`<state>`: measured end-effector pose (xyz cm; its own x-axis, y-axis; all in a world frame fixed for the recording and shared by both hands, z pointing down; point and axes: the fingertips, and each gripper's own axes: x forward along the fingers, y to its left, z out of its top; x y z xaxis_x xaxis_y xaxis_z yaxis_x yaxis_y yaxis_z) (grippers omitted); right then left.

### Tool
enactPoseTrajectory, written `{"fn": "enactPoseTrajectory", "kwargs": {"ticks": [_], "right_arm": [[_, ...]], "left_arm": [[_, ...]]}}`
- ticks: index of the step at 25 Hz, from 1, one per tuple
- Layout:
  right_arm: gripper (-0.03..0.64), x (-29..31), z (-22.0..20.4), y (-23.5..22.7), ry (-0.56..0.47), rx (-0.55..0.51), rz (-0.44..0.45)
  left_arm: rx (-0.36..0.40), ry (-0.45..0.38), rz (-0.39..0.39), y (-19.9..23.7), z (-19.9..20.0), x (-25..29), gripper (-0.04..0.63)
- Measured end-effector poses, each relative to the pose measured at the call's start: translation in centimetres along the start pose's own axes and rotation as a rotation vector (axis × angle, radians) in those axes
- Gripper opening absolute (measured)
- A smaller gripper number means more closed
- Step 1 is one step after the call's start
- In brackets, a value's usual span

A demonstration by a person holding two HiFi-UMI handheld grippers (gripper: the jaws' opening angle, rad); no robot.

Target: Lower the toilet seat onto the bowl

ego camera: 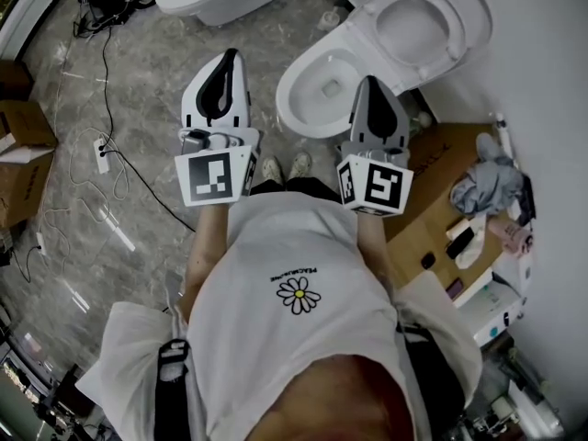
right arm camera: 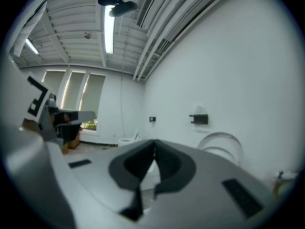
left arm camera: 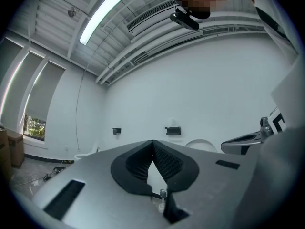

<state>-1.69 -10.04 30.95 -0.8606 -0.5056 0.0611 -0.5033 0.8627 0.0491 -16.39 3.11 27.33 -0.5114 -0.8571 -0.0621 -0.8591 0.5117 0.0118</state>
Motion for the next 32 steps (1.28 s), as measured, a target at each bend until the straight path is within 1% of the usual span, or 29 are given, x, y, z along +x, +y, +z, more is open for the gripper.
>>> {"fn": "enactPoseTrajectory", "kwargs": {"ticks": [3, 5, 10, 14, 17, 19, 22, 24, 28, 32], "right_arm": [[0.031, -0.4, 0.6, -1.9, -0.015, -0.028, -0.027], [0.031, -0.6, 0.3, -3.6, -0.015, -0.041, -0.055], [0.031, -2.0, -1.1, -9.4, -0.026, -0.006, -0.163], [0.031, -2.5, -1.8, -12.9, -0.015, 0.022, -0.258], [0.031, -3.8, -2.3, -15.2, 0.017, 0.001, -0.355], [0.031, -4.4, -2.5, -16.3, 0.024, 0.003, -0.434], [0.031, -4.8, -2.3, -18.0, 0.029, 0.021, -0.565], [0.031, -4.9, -1.7, -18.5, 0.028, 0.031, -0.636], [0.031, -5.3, -0.6, -18.5, 0.015, 0.035, -0.756], [0.031, -6.3, 0.3, -18.5, 0.007, 0.025, -0.864]], "left_arm": [[0.012, -0.046, -0.048, -2.4, 0.8, 1.7, 0.020], [0.020, -0.060, -0.078, -4.2, 1.0, 3.0, 0.020], [0.007, -0.048, -0.175, -9.5, 0.0, 5.9, 0.020], [0.020, -0.047, -0.245, -12.2, -0.4, 8.3, 0.020], [-0.006, -0.044, -0.320, -14.5, -1.1, 10.4, 0.020], [-0.019, -0.036, -0.387, -15.7, -1.6, 12.2, 0.020], [-0.022, -0.045, -0.501, -17.3, -1.2, 15.3, 0.020], [-0.014, -0.045, -0.560, -17.9, -1.1, 16.9, 0.020], [-0.035, -0.032, -0.648, -18.6, -1.2, 19.5, 0.020], [-0.015, -0.029, -0.722, -19.3, -1.0, 20.8, 0.020]]}}
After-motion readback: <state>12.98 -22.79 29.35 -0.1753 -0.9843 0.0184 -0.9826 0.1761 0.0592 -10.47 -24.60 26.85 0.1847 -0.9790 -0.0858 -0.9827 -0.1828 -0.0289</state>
